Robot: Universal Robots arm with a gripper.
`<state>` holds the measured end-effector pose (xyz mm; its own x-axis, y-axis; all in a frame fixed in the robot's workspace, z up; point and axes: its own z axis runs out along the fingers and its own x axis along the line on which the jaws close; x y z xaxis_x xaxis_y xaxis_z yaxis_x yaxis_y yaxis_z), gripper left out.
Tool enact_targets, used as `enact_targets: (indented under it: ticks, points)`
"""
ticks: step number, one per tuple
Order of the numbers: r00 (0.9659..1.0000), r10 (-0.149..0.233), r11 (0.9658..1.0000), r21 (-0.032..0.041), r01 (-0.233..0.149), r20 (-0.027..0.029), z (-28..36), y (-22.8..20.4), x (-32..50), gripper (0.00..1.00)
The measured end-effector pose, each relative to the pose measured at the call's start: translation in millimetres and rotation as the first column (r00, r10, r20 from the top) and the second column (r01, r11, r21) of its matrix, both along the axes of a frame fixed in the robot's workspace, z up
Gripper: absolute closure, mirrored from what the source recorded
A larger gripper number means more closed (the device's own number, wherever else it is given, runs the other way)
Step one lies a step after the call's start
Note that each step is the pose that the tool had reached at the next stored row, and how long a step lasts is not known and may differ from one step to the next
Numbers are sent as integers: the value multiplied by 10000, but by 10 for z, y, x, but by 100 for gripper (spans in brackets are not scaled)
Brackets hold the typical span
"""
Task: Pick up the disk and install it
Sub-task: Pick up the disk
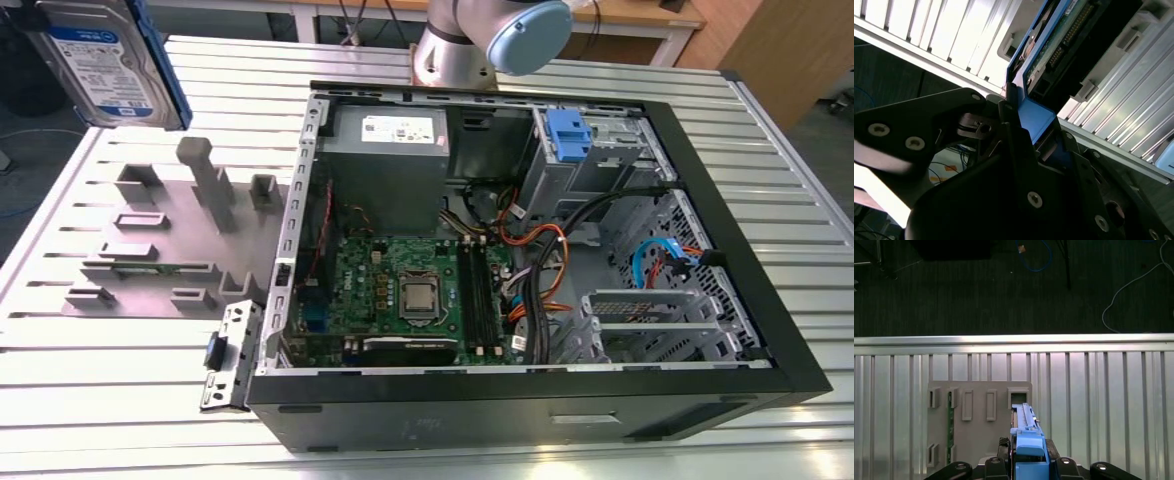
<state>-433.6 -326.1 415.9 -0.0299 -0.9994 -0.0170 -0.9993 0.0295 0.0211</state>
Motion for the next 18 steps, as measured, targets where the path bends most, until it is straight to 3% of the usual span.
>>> enact_targets:
  ticks: [5, 7, 18]
  points:
    - [10000, 0, 10000, 0, 0, -1, 8, 0, 0, 64]
    - [10000, 0, 10000, 0, 0, 1, 49, 0, 0, 64]
    - [10000, 0, 10000, -1, 0, 0, 70, 0, 0, 64]
